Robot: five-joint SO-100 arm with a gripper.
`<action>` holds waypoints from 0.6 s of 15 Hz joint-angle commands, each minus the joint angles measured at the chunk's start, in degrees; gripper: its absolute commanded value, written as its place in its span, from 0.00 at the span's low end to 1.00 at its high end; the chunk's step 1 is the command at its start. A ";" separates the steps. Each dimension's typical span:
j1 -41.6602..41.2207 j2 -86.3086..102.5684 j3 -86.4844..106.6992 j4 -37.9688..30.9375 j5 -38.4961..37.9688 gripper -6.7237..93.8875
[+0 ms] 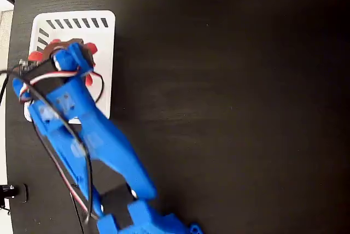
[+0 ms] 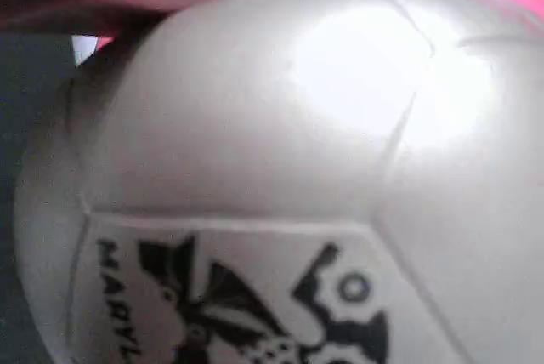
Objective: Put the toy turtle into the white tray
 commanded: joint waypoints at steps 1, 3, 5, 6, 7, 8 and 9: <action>-0.70 -0.53 -6.42 0.26 0.79 0.06; -0.70 -4.13 -10.20 0.44 0.97 0.06; -0.70 -6.50 -12.48 1.05 1.49 0.06; -0.70 -7.03 -12.48 1.05 1.67 0.10; -0.44 -7.56 -12.39 1.05 1.58 0.21; -0.09 -8.00 -12.22 1.05 1.23 0.31; 0.09 -8.35 -11.87 1.05 1.05 0.40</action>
